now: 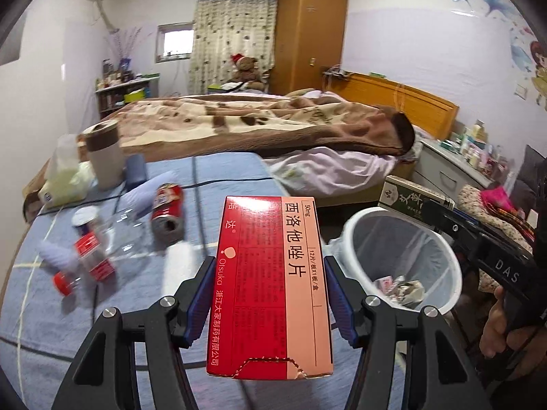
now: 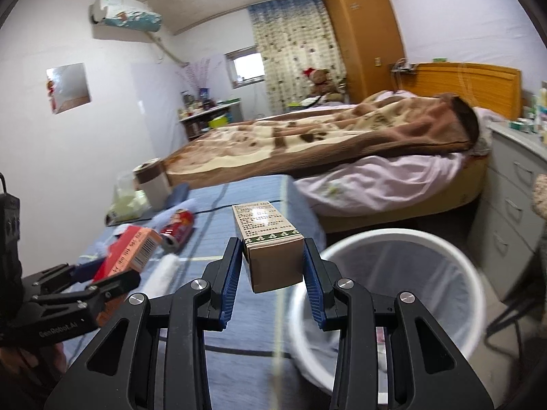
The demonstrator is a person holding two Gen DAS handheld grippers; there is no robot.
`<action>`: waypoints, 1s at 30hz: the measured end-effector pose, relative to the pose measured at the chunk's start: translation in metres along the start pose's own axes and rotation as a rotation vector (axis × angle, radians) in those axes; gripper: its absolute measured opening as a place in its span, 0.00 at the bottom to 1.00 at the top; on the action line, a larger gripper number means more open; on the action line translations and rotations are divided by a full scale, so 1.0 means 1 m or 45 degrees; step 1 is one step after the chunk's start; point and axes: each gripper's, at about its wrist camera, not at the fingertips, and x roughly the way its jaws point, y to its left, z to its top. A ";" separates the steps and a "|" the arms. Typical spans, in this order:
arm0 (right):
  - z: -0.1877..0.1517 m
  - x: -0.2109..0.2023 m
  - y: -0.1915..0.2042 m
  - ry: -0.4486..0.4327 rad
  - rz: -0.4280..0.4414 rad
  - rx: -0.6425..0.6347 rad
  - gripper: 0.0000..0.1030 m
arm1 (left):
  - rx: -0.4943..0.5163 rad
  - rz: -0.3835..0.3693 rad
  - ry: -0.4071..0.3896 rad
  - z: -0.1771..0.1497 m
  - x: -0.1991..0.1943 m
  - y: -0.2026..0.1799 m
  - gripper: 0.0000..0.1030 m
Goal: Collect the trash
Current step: 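Carry the red box and white-green box over the white bin, then open both tools to drop the two boxes into the bin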
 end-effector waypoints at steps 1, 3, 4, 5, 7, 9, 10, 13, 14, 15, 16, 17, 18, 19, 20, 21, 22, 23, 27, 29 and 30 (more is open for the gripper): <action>0.000 -0.002 -0.004 -0.004 -0.013 0.010 0.36 | 0.011 -0.015 0.000 0.001 0.002 -0.006 0.59; 0.001 -0.006 -0.011 -0.011 -0.047 0.028 0.36 | 0.031 -0.041 0.004 0.004 0.007 -0.019 0.59; 0.001 -0.008 -0.015 -0.019 -0.069 0.031 0.36 | 0.038 -0.053 0.003 0.005 0.008 -0.024 0.59; 0.000 -0.009 -0.018 -0.020 -0.085 0.035 0.36 | 0.050 -0.067 0.004 0.005 0.011 -0.030 0.59; -0.001 -0.011 -0.027 -0.019 -0.141 0.040 0.36 | 0.068 -0.087 0.010 0.007 0.015 -0.040 0.59; -0.003 -0.012 -0.034 -0.009 -0.176 0.047 0.36 | 0.083 -0.117 0.018 0.008 0.020 -0.051 0.59; -0.005 -0.011 -0.039 -0.001 -0.201 0.056 0.36 | 0.092 -0.137 0.021 0.009 0.023 -0.057 0.59; -0.010 -0.008 -0.050 0.032 -0.257 0.078 0.36 | 0.114 -0.172 0.027 0.011 0.030 -0.074 0.59; -0.011 -0.007 -0.054 0.037 -0.270 0.080 0.36 | 0.123 -0.187 0.034 0.012 0.034 -0.080 0.59; -0.013 -0.006 -0.057 0.049 -0.280 0.083 0.36 | 0.129 -0.201 0.046 0.012 0.038 -0.086 0.59; -0.014 -0.006 -0.060 0.063 -0.284 0.086 0.36 | 0.135 -0.210 0.050 0.012 0.040 -0.089 0.59; -0.016 -0.006 -0.063 0.075 -0.289 0.089 0.36 | 0.151 -0.220 0.058 0.012 0.043 -0.095 0.59; -0.018 -0.007 -0.066 0.084 -0.300 0.093 0.36 | 0.161 -0.227 0.063 0.012 0.046 -0.100 0.59; -0.019 -0.006 -0.069 0.094 -0.321 0.093 0.36 | 0.171 -0.237 0.069 0.011 0.049 -0.105 0.59; -0.020 -0.006 -0.071 0.099 -0.337 0.088 0.36 | 0.180 -0.250 0.076 0.011 0.053 -0.110 0.59; -0.021 -0.006 -0.073 0.103 -0.351 0.087 0.36 | 0.183 -0.259 0.085 0.011 0.056 -0.114 0.59; -0.022 -0.006 -0.076 0.114 -0.354 0.094 0.36 | 0.195 -0.261 0.099 0.010 0.061 -0.119 0.59; -0.023 -0.006 -0.078 0.122 -0.353 0.102 0.36 | 0.206 -0.258 0.100 0.009 0.063 -0.122 0.59; -0.026 -0.008 -0.084 0.138 -0.377 0.099 0.36 | 0.213 -0.281 0.118 0.008 0.071 -0.132 0.59; -0.026 -0.008 -0.087 0.152 -0.387 0.105 0.36 | 0.221 -0.279 0.118 0.008 0.074 -0.136 0.59; -0.026 -0.008 -0.089 0.155 -0.393 0.106 0.36 | 0.223 -0.283 0.114 0.008 0.074 -0.138 0.59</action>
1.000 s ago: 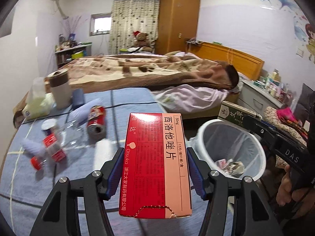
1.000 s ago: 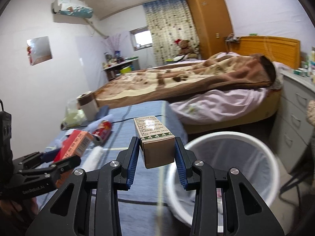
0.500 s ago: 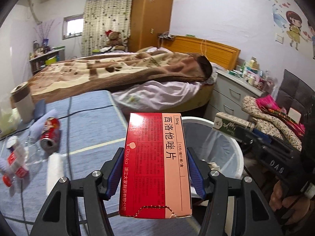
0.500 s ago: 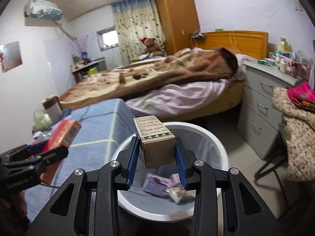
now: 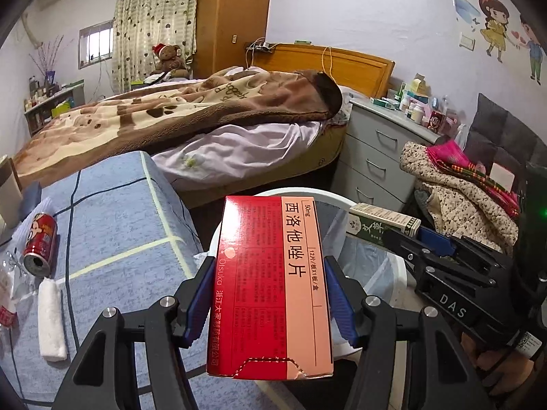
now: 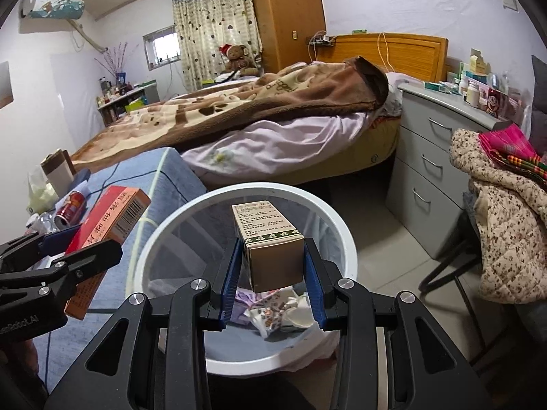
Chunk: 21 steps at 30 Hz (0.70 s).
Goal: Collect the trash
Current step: 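Open both tools to drop the two boxes into the bin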
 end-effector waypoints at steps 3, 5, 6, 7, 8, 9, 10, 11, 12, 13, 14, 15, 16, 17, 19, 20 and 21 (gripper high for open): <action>0.001 0.004 -0.001 0.011 -0.013 -0.001 0.36 | -0.009 -0.011 -0.009 0.003 0.002 -0.001 0.60; 0.000 0.006 -0.003 0.035 -0.033 0.005 0.37 | -0.013 -0.008 -0.013 0.006 0.004 -0.002 0.60; 0.000 0.008 -0.003 0.039 -0.039 0.006 0.37 | -0.010 -0.020 -0.008 0.006 0.004 -0.002 0.61; 0.000 0.009 -0.003 0.045 -0.046 0.002 0.37 | -0.007 -0.034 -0.006 0.006 0.004 -0.002 0.61; -0.001 0.010 -0.002 0.052 -0.052 -0.004 0.37 | -0.010 -0.034 -0.009 0.006 0.004 -0.002 0.63; -0.001 0.011 -0.001 0.055 -0.054 -0.007 0.37 | -0.013 -0.034 -0.010 0.006 0.004 -0.002 0.65; -0.001 0.012 -0.001 0.058 -0.059 -0.009 0.37 | -0.015 -0.039 -0.009 0.006 0.004 -0.002 0.65; -0.001 0.012 0.000 0.062 -0.059 -0.009 0.39 | -0.022 -0.048 -0.004 0.006 0.004 0.000 0.66; -0.001 0.012 0.000 0.064 -0.058 -0.008 0.47 | -0.027 -0.051 -0.004 0.006 0.005 0.000 0.66; -0.001 0.011 0.000 0.063 -0.055 -0.008 0.53 | -0.030 -0.052 -0.005 0.006 0.004 0.002 0.66; 0.000 0.011 0.001 0.059 -0.049 -0.010 0.61 | -0.031 -0.048 -0.001 0.006 0.004 0.003 0.66; 0.000 0.010 0.001 0.054 -0.042 -0.012 0.61 | -0.028 -0.047 -0.002 0.005 0.002 0.003 0.66; 0.000 0.008 0.002 0.044 -0.039 -0.015 0.61 | -0.027 -0.043 -0.007 0.005 0.002 0.003 0.66; 0.001 0.007 0.003 0.038 -0.044 -0.016 0.61 | -0.033 -0.027 -0.015 0.004 -0.001 0.005 0.66; 0.002 0.006 0.005 0.029 -0.043 -0.020 0.61 | -0.042 -0.017 -0.023 0.003 -0.006 0.009 0.66; 0.002 0.005 0.007 0.026 -0.041 -0.020 0.61 | -0.048 -0.012 -0.026 0.002 -0.008 0.010 0.66; 0.003 0.005 0.008 0.024 -0.039 -0.021 0.61 | -0.050 0.002 -0.032 0.002 -0.011 0.013 0.66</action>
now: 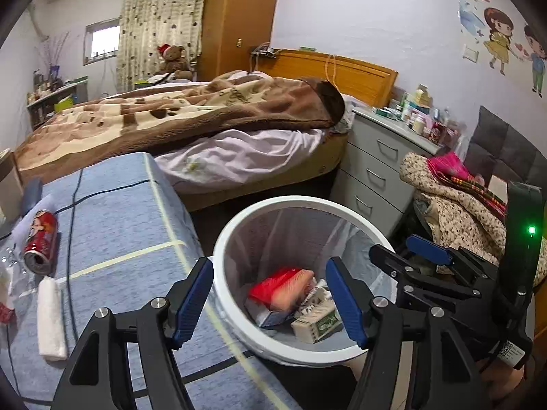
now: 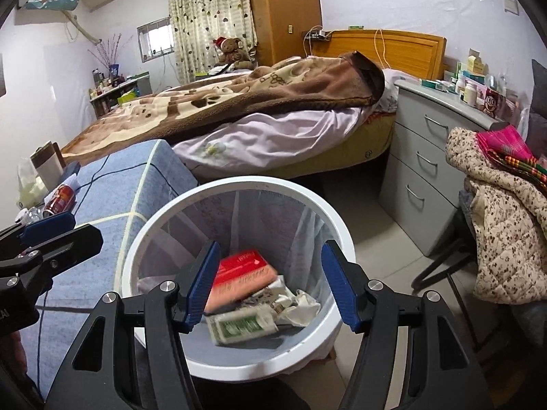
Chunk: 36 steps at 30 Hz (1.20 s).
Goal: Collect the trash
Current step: 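Open both tools to drop the two boxes into the bin, then grasp the clear Coca-Cola bottle with the left tool while the right tool grasps the white foam sleeve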
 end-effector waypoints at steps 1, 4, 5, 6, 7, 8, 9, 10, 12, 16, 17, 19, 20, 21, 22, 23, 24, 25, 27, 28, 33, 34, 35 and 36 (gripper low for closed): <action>0.001 0.000 0.002 -0.002 0.002 -0.001 0.61 | 0.003 0.008 -0.004 0.000 -0.001 0.001 0.66; 0.002 -0.002 0.006 -0.011 0.007 -0.001 0.61 | -0.015 0.020 -0.014 0.000 -0.009 0.008 0.66; 0.002 -0.002 0.008 -0.015 0.011 -0.003 0.61 | -0.023 0.023 -0.021 0.000 -0.012 0.011 0.66; 0.003 -0.003 0.010 -0.019 0.016 -0.004 0.61 | -0.024 0.030 -0.027 0.000 -0.015 0.013 0.66; 0.003 -0.004 0.013 -0.020 0.018 -0.007 0.61 | -0.025 0.038 -0.033 0.000 -0.018 0.016 0.66; 0.004 -0.004 0.016 -0.023 0.024 -0.013 0.61 | -0.032 0.048 -0.043 0.000 -0.023 0.020 0.66; 0.004 -0.005 0.018 -0.027 0.028 -0.016 0.61 | -0.038 0.051 -0.048 -0.001 -0.025 0.023 0.66; 0.005 -0.006 0.022 -0.032 0.036 -0.021 0.61 | -0.048 0.055 -0.052 -0.002 -0.030 0.028 0.66; 0.006 -0.008 0.029 -0.040 0.056 -0.034 0.61 | -0.063 0.073 -0.062 -0.003 -0.035 0.036 0.66; 0.005 -0.008 0.044 -0.051 0.088 -0.061 0.61 | -0.109 0.120 -0.081 -0.011 -0.050 0.059 0.66; 0.006 -0.007 0.047 -0.052 0.097 -0.064 0.61 | -0.119 0.133 -0.085 -0.013 -0.053 0.064 0.66; 0.006 -0.006 0.055 -0.054 0.121 -0.069 0.61 | -0.132 0.169 -0.096 -0.017 -0.060 0.074 0.66; 0.006 -0.005 0.059 -0.052 0.133 -0.072 0.61 | -0.139 0.181 -0.098 -0.018 -0.063 0.078 0.66; 0.006 -0.005 0.062 -0.053 0.142 -0.075 0.61 | -0.147 0.192 -0.100 -0.020 -0.066 0.083 0.66; 0.006 -0.004 0.068 -0.053 0.160 -0.085 0.61 | -0.157 0.201 -0.101 -0.021 -0.069 0.088 0.66; 0.005 -0.003 0.073 -0.051 0.170 -0.094 0.61 | -0.169 0.215 -0.103 -0.023 -0.072 0.095 0.66; 0.005 -0.001 0.078 -0.048 0.182 -0.103 0.61 | -0.181 0.231 -0.107 -0.026 -0.076 0.102 0.66; 0.005 -0.001 0.083 -0.046 0.198 -0.114 0.61 | -0.187 0.240 -0.109 -0.027 -0.078 0.107 0.66; 0.004 -0.001 0.092 -0.042 0.222 -0.132 0.61 | -0.209 0.272 -0.117 -0.032 -0.086 0.121 0.66; 0.004 0.000 0.099 -0.042 0.239 -0.147 0.61 | -0.221 0.285 -0.120 -0.035 -0.090 0.128 0.66; 0.001 0.002 0.126 -0.037 0.302 -0.192 0.61 | -0.277 0.348 -0.130 -0.047 -0.107 0.161 0.66; 0.000 0.004 0.133 -0.030 0.321 -0.200 0.61 | -0.280 0.361 -0.130 -0.049 -0.110 0.167 0.66; -0.001 0.005 0.139 -0.024 0.334 -0.209 0.61 | -0.284 0.372 -0.129 -0.050 -0.111 0.171 0.66; -0.001 0.005 0.142 -0.021 0.341 -0.217 0.61 | -0.289 0.386 -0.129 -0.051 -0.114 0.177 0.66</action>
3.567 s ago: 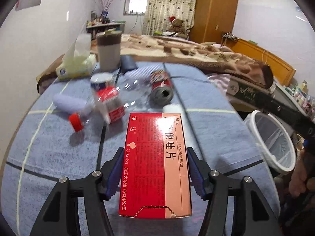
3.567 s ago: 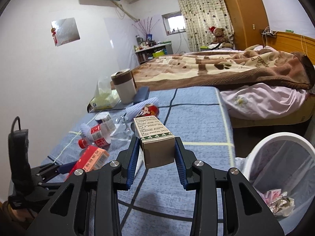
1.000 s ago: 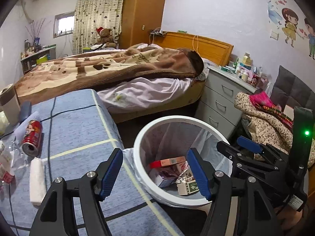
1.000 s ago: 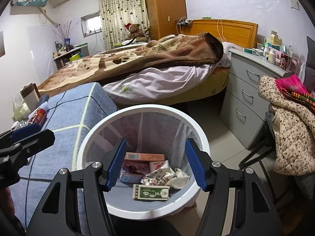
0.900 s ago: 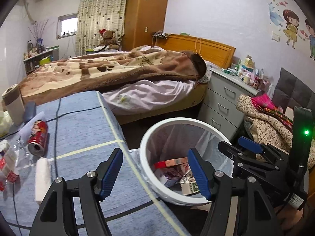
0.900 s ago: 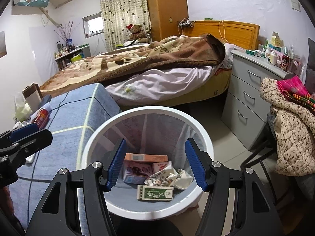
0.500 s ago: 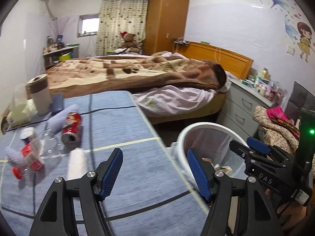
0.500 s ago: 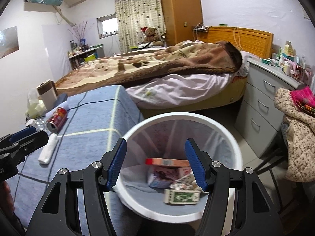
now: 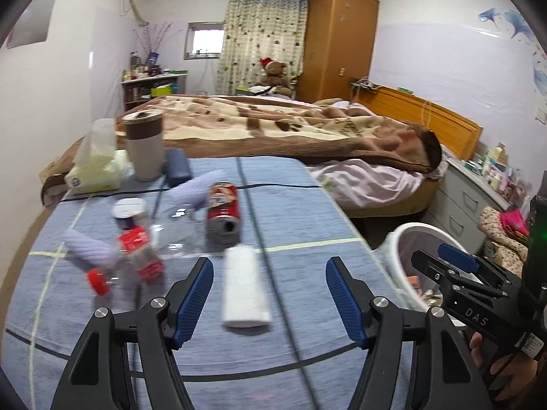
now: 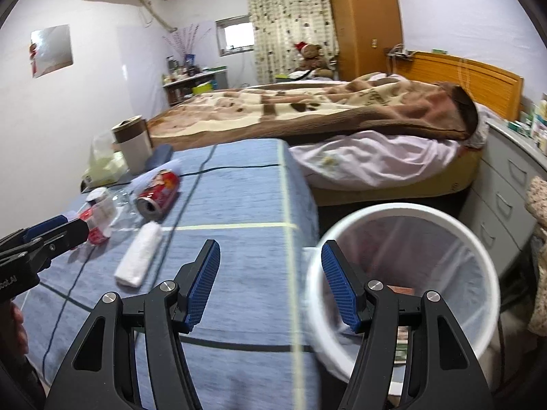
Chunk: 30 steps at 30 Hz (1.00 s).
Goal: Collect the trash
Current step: 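Grasp the clear Coca-Cola bottle with the left tool while the right tool grasps the white foam sleeve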
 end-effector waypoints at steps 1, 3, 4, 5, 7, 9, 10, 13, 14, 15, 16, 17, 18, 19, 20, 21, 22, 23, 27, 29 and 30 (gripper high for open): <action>0.000 0.003 0.006 0.004 0.011 -0.013 0.61 | -0.009 0.012 -0.005 0.000 -0.001 0.007 0.66; 0.000 0.005 0.014 0.010 0.024 -0.026 0.61 | -0.032 0.026 -0.006 0.000 -0.002 0.023 0.66; 0.001 0.009 0.019 0.020 0.035 -0.035 0.61 | -0.036 0.030 -0.004 -0.001 -0.002 0.027 0.66; 0.001 0.011 0.024 0.026 0.045 -0.043 0.61 | -0.041 0.043 0.002 -0.001 -0.001 0.034 0.66; 0.002 0.015 0.033 0.035 0.063 -0.062 0.61 | -0.048 0.067 0.012 -0.001 0.000 0.046 0.66; 0.002 0.019 0.042 0.042 0.081 -0.073 0.61 | -0.055 0.085 0.018 -0.002 0.001 0.059 0.66; 0.003 0.022 0.048 0.050 0.100 -0.082 0.61 | -0.055 0.088 0.020 -0.002 0.001 0.062 0.66; 0.001 0.031 0.063 0.072 0.125 -0.106 0.61 | -0.075 0.116 0.030 -0.001 0.004 0.079 0.66; 0.001 0.034 0.066 0.081 0.129 -0.110 0.61 | -0.082 0.117 0.037 -0.001 0.007 0.086 0.66; 0.001 0.037 0.070 0.084 0.140 -0.113 0.61 | -0.082 0.120 0.044 0.000 0.008 0.090 0.66; 0.000 0.040 0.074 0.090 0.148 -0.114 0.61 | -0.070 0.129 0.053 0.000 0.011 0.095 0.66; 0.000 0.043 0.077 0.101 0.153 -0.117 0.61 | -0.067 0.139 0.056 0.002 0.013 0.099 0.66; 0.000 0.046 0.080 0.109 0.156 -0.120 0.61 | -0.068 0.143 0.057 0.003 0.015 0.103 0.66; -0.001 0.051 0.084 0.127 0.158 -0.125 0.61 | -0.071 0.139 0.060 0.005 0.018 0.107 0.66; -0.002 0.054 0.086 0.141 0.159 -0.129 0.61 | -0.076 0.127 0.066 0.007 0.021 0.112 0.66; -0.002 0.057 0.089 0.149 0.165 -0.131 0.61 | -0.074 0.115 0.072 0.010 0.025 0.118 0.66; -0.002 0.061 0.092 0.167 0.180 -0.133 0.61 | -0.072 0.117 0.079 0.012 0.028 0.121 0.66; -0.003 0.065 0.095 0.187 0.194 -0.134 0.61 | -0.071 0.126 0.084 0.014 0.031 0.124 0.66; -0.002 0.075 0.102 0.230 0.221 -0.126 0.61 | -0.036 0.106 0.132 0.019 0.047 0.135 0.67; 0.000 0.080 0.106 0.245 0.225 -0.130 0.61 | -0.017 0.099 0.142 0.021 0.053 0.135 0.67; 0.000 0.082 0.108 0.250 0.228 -0.136 0.61 | -0.006 0.092 0.145 0.021 0.054 0.133 0.67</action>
